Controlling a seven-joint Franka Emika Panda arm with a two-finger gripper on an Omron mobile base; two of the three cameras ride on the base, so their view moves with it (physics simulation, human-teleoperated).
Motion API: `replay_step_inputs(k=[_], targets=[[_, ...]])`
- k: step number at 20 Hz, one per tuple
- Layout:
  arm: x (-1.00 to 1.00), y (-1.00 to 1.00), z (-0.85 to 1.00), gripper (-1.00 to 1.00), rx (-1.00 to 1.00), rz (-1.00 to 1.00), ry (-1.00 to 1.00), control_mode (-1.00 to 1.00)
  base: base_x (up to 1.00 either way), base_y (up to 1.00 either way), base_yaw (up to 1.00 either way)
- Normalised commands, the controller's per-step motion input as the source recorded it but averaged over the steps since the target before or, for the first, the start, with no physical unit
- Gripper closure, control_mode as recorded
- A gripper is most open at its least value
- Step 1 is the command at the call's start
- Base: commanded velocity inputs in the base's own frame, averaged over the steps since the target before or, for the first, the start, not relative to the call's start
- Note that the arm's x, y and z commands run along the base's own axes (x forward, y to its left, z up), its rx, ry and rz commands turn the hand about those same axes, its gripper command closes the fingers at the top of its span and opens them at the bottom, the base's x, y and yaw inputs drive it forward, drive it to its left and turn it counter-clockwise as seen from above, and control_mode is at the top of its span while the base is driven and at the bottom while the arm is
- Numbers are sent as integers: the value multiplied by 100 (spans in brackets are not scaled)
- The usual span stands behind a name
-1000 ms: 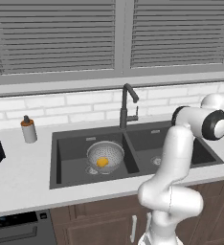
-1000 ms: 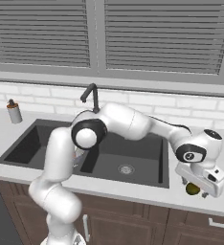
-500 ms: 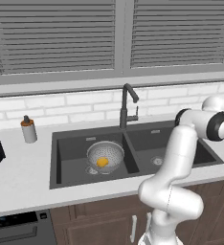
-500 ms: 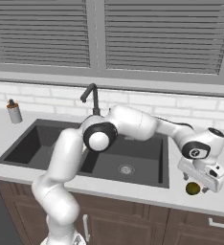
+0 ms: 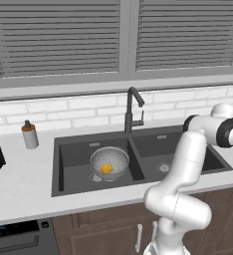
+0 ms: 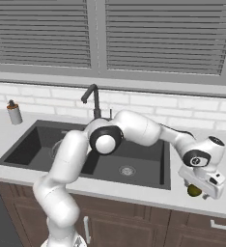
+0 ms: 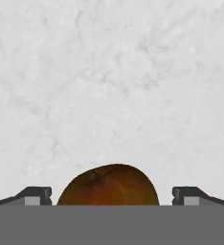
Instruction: Put the colander in the sink, put the mango, mango in the colander, and turn on the sink faucet and pour water over the colander.
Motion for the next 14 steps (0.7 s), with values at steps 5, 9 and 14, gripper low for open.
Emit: replay_step_inputs(k=[5, 9, 14], targets=[[34, 23, -28, -100, -9, 0, 0, -100, 0, 0, 0], [30, 18, -33, 100, -8, 0, 1, -100, 0, 0, 0], [2, 12, -21, 100, -2, -2, 2, -100, 0, 0, 0]])
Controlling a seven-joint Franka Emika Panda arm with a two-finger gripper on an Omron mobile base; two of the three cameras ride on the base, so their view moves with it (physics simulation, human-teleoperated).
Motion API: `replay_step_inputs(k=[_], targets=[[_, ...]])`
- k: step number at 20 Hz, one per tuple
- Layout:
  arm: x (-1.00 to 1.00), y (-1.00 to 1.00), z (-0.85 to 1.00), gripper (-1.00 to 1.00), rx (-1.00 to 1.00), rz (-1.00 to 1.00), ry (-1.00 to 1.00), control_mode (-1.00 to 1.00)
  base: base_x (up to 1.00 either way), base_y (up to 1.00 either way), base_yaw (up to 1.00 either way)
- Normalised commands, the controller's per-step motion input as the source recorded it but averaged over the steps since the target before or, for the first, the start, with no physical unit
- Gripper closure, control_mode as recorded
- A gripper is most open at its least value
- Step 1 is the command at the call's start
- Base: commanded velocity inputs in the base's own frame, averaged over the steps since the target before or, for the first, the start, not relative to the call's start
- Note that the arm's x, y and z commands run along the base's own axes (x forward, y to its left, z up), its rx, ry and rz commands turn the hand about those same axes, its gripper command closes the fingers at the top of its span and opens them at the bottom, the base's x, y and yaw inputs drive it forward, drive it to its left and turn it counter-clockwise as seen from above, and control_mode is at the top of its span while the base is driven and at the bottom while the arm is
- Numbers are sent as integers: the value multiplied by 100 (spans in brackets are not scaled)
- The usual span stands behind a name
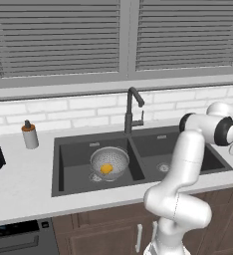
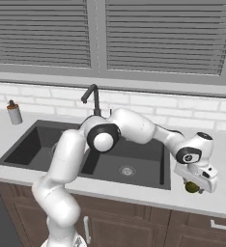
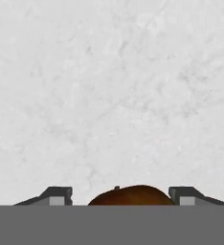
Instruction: Put the colander in the sink, put the mango, mango in the colander, and turn on the sink faucet and pour water over the colander.
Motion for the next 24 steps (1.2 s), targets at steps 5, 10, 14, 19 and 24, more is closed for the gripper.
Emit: replay_step_inputs(k=[5, 10, 14, 19, 24], targets=[[-4, 37, 0, 100, -1, -9, 5, -100, 0, 0, 0], [0, 70, 27, 100, 0, -13, -3, -100, 0, 0, 0], [-9, 86, 91, 100, 0, -9, -18, -100, 0, 0, 0], [-21, 97, 100, 100, -2, -4, -14, -100, 0, 0, 0], [7, 93, 60, 100, -1, -4, -2, -100, 0, 0, 0]])
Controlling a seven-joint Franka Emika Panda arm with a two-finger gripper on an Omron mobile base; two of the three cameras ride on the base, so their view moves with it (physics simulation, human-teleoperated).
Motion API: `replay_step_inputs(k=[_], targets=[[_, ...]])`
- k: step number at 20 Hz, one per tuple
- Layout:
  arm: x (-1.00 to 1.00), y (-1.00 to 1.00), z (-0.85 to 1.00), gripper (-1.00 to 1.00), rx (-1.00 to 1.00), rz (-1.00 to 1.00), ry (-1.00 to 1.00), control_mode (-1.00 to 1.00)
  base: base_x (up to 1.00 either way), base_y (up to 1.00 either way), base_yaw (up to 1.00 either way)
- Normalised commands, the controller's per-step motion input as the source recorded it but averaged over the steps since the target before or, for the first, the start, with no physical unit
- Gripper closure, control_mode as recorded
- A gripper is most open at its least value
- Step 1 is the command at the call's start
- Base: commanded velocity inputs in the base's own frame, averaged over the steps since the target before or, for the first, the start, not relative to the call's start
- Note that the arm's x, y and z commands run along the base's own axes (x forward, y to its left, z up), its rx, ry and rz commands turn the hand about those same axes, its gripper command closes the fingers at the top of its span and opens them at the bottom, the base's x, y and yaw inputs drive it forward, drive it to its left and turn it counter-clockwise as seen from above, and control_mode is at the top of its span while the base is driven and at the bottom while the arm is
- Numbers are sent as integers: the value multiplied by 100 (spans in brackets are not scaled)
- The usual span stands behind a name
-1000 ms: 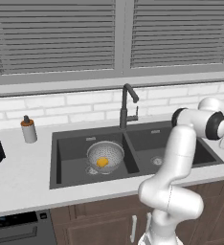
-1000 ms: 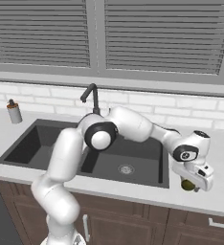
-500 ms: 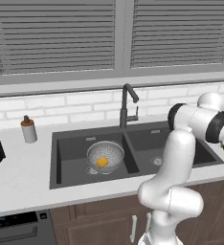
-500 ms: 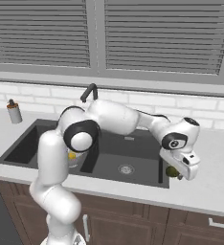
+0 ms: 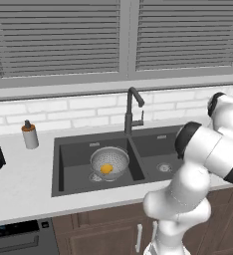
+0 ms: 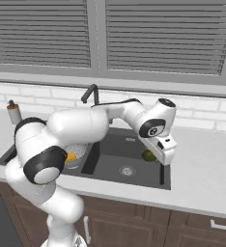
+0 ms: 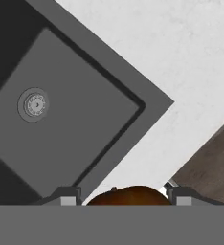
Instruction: Put the colander in the sink, put the mango, mango in the colander, and turn on the sink faucet and pour water over the colander.
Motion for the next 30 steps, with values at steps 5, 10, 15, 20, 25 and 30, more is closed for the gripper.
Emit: replay_step_inputs(k=[5, 10, 15, 20, 25, 30], targets=[[45, 86, 44, 100, 0, -3, 17, -100, 0, 0, 0], [50, 45, 89, 100, 0, 0, 40, -100, 0, 0, 0], [24, 34, 99, 100, 0, 0, 43, -100, 0, 0, 0], [-22, 84, 67, 100, 0, 0, 21, -100, 0, 0, 0], [-48, 100, 35, 100, -6, 0, 3, -100, 0, 0, 0], [-34, 99, 27, 100, -4, 0, 0, -100, 0, 0, 0]])
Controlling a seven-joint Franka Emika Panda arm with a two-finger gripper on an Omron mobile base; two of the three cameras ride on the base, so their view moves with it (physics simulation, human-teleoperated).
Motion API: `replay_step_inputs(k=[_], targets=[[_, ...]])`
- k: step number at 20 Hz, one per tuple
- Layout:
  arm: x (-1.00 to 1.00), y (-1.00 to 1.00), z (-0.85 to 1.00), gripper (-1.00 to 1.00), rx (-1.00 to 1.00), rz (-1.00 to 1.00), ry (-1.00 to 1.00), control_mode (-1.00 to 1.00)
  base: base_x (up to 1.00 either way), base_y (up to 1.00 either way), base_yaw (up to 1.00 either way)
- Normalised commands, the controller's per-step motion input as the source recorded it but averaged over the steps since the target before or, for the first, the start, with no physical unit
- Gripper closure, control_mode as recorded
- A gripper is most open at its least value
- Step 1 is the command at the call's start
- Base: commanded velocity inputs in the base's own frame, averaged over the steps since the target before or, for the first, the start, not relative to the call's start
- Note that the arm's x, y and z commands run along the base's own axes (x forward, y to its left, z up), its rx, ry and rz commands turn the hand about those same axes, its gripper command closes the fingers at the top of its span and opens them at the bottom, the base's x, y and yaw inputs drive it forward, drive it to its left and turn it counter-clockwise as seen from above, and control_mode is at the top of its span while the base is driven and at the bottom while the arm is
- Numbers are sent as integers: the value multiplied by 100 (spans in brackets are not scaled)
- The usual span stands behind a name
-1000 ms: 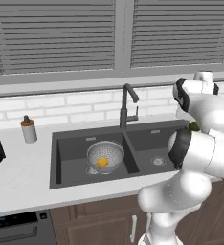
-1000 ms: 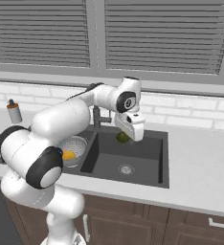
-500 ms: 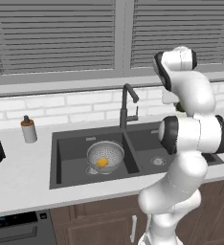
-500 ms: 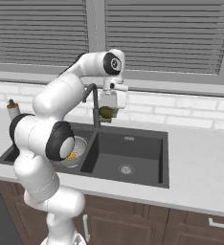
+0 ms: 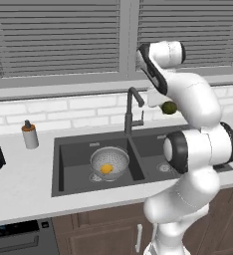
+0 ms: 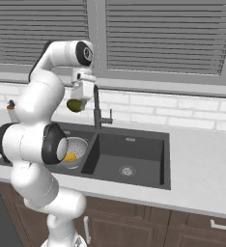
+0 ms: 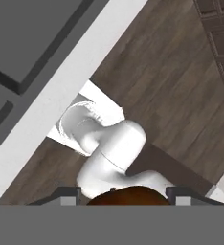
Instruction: Put the colander in the sink, put the mango, mango in the colander, and turn on the sink faucet and pour water over the colander.
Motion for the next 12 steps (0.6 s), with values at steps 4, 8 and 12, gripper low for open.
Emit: replay_step_inputs(k=[4, 8, 12], targets=[[-19, 87, 33, 100, 0, 0, -2, -100, 0, 0, 0], [-4, 83, 36, 100, -3, 0, -18, -100, 0, 0, 0], [0, 95, 7, 100, -12, 0, -27, -100, 0, 0, 0]])
